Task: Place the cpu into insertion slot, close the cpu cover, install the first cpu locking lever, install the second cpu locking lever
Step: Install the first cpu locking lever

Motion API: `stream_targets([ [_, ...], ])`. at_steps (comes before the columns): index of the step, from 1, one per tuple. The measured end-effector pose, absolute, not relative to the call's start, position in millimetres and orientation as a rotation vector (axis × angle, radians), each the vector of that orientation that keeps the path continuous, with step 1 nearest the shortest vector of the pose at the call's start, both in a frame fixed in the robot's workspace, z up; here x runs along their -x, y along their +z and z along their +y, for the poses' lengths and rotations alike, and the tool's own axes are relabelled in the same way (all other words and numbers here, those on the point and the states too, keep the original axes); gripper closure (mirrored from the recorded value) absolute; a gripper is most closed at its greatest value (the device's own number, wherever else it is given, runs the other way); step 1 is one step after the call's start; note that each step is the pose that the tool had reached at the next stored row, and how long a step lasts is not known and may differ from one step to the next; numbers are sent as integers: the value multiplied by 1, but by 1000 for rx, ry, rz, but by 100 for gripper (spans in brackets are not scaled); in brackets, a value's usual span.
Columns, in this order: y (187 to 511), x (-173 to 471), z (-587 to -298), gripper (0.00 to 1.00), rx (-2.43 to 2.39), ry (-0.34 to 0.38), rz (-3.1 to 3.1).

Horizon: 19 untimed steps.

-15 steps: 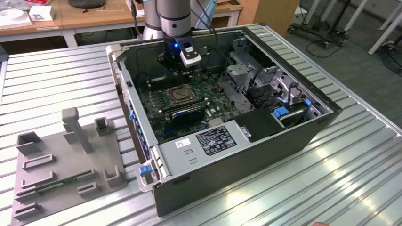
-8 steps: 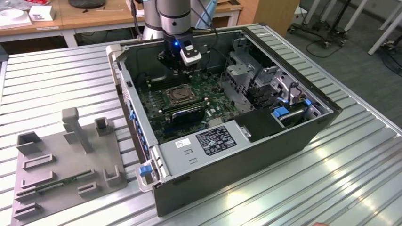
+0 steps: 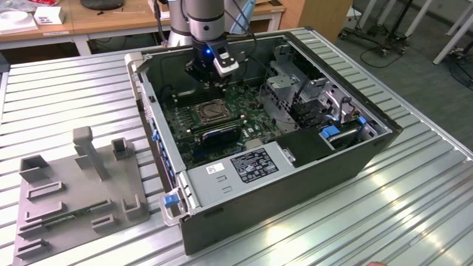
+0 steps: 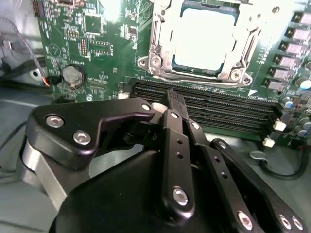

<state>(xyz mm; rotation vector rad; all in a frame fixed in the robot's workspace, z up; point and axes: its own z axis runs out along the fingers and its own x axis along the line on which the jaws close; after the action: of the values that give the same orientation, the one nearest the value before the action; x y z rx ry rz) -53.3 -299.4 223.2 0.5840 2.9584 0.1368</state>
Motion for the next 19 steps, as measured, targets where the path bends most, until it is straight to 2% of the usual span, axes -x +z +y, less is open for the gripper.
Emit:
stream_targets([
  [13, 223, 55, -299, 89, -337, 142, 3003],
  [19, 223, 55, -299, 89, -300, 32, 3055],
])
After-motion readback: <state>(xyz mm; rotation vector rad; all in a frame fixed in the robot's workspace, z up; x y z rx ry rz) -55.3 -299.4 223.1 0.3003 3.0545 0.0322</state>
